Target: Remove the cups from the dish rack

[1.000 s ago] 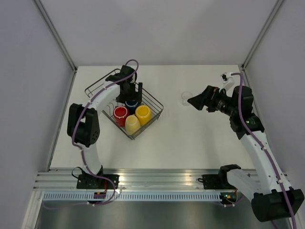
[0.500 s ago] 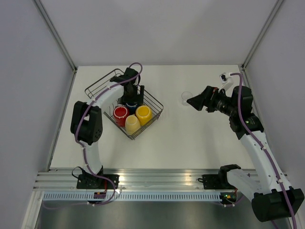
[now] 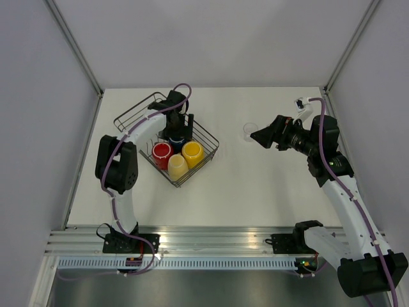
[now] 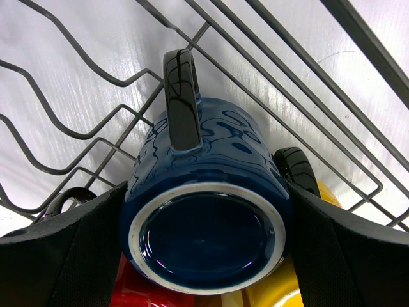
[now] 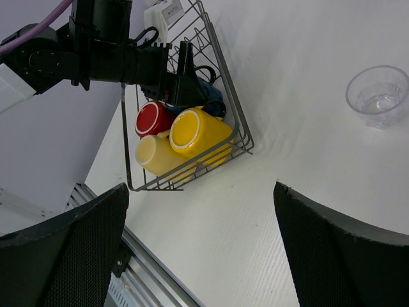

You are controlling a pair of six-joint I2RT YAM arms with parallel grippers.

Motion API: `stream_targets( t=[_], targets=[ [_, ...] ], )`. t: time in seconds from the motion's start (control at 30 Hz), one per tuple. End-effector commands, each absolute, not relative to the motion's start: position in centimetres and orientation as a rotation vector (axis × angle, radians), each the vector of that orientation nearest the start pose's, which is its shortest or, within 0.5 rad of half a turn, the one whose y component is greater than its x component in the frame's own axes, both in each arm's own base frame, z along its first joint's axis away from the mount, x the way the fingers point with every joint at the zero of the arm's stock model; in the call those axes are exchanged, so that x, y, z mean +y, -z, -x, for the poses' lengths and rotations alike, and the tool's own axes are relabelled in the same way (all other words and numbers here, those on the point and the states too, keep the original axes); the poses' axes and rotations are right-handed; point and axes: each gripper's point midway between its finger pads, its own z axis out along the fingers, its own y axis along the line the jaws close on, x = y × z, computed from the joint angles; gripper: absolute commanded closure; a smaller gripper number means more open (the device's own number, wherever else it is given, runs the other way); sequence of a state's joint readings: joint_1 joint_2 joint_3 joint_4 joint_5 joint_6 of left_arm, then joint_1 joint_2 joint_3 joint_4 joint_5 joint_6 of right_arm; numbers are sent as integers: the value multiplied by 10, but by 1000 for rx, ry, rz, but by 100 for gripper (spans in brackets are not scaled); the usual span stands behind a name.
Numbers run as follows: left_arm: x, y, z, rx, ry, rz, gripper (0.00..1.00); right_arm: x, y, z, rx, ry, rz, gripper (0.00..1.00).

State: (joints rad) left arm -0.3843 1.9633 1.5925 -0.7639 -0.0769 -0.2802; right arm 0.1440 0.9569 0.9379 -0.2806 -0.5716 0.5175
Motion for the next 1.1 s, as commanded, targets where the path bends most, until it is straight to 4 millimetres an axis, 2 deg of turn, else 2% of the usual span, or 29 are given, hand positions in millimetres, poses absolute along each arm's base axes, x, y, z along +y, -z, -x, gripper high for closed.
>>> stream_targets(
  t=[0.0, 0.03, 0.63, 0.77, 0.8, 0.87, 0.9, 1.0, 1.03, 1.07],
  targets=[
    [-168, -94, -417, 2651, 113, -139, 91, 158, -297, -285, 1891, -982, 106, 2],
    [-167, -99, -418, 2639, 110, -136, 97, 158, -298, -284, 1889, -981, 108, 2],
    [-171, -191, -419, 2436, 215, -122, 98, 157, -300, -286, 1881, -975, 103, 2],
    [-169, -208, -412, 2417, 225, -112, 98, 157, -301, -287, 1880, -974, 104, 2],
    [-168, -222, -409, 2385, 239, -110, 98, 157, -302, -287, 1876, -974, 106, 2],
    [-169, -237, -404, 2354, 273, -110, 98, 158, -303, -288, 1869, -978, 108, 2],
    [-169, -254, -400, 2315, 295, -106, 98, 159, -304, -288, 1864, -985, 115, 2],
    [-171, -280, -391, 2256, 351, -107, 98, 163, -309, -288, 1835, -1021, 128, 2],
    [-171, -296, -385, 2219, 378, -103, 98, 167, -308, -285, 1835, -1060, 134, 2],
    [-174, -303, -381, 2203, 414, -112, 98, 169, -315, -286, 1795, -1076, 154, 2]
  ],
)
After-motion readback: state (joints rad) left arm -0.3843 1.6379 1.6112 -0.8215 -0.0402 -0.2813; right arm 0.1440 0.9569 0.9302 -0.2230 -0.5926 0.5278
